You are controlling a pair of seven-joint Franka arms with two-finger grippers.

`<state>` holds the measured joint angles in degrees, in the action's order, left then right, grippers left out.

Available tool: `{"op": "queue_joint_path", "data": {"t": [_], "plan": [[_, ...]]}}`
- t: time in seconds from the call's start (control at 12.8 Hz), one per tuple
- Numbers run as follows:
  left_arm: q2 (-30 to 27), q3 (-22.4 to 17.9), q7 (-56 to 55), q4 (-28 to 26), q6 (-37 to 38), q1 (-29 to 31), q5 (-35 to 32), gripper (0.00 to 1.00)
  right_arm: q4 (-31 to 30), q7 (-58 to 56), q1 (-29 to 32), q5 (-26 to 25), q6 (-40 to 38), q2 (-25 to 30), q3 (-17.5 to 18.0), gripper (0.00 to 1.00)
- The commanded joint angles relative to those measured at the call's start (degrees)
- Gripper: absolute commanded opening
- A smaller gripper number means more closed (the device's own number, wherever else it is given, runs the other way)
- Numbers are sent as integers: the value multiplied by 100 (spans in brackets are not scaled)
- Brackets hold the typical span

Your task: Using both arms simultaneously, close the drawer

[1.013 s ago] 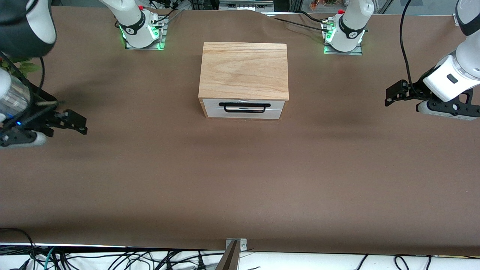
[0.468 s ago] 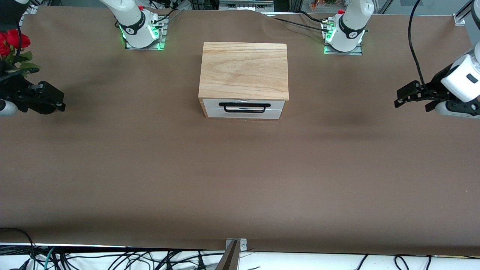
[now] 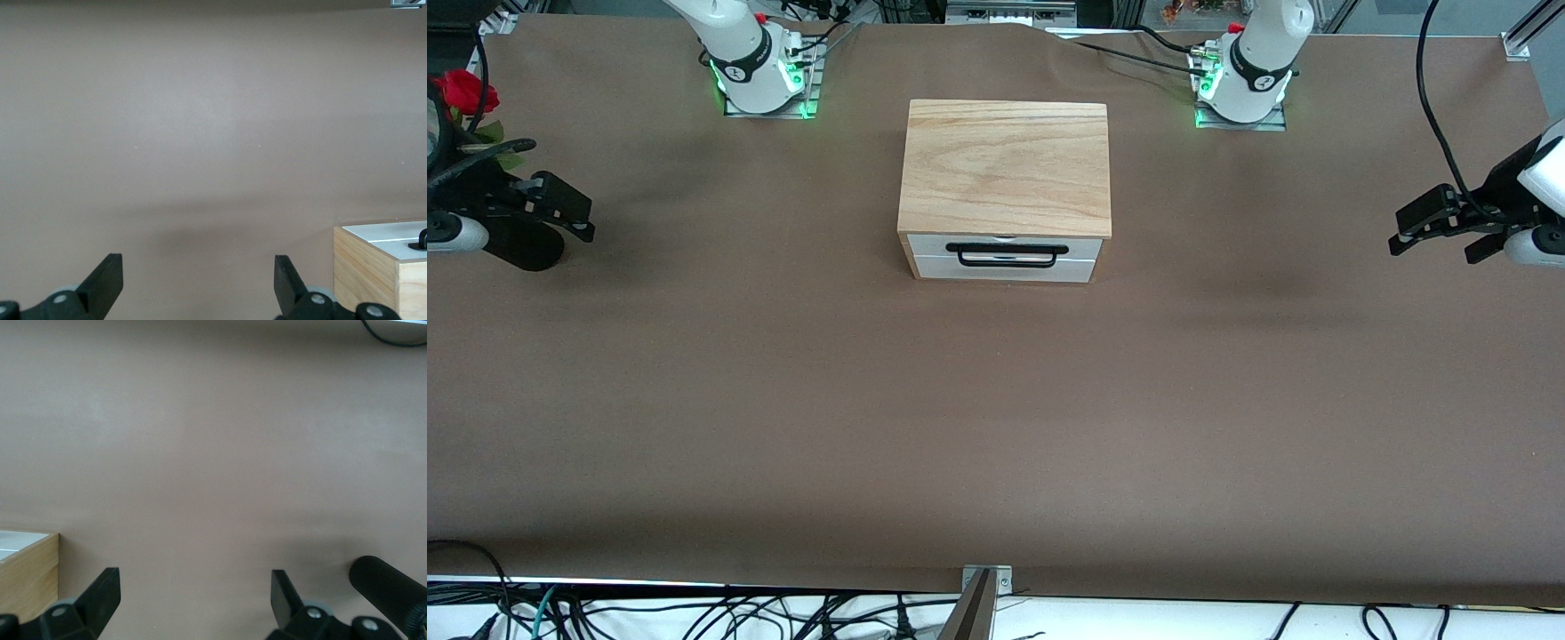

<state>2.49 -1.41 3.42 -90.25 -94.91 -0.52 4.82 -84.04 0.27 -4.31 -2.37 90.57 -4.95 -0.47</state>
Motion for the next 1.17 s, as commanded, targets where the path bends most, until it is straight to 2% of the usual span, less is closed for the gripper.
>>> {"op": "queue_joint_path", "data": {"t": [0.0,0.23,0.55,1.09], "plan": [[-2,79,-8,52,95,61,10,100,-156,44,123,-27,22,100,135,100],[-2,88,-17,43,113,26,-95,100,-130,-9,97,-27,-5,-6,117,100],[-11,422,-568,52,157,-27,-596,100,-130,0,79,-36,48,-68,117,100],[-3,431,-676,69,262,-27,-596,100,-130,-18,106,-36,39,-68,109,100]]}}
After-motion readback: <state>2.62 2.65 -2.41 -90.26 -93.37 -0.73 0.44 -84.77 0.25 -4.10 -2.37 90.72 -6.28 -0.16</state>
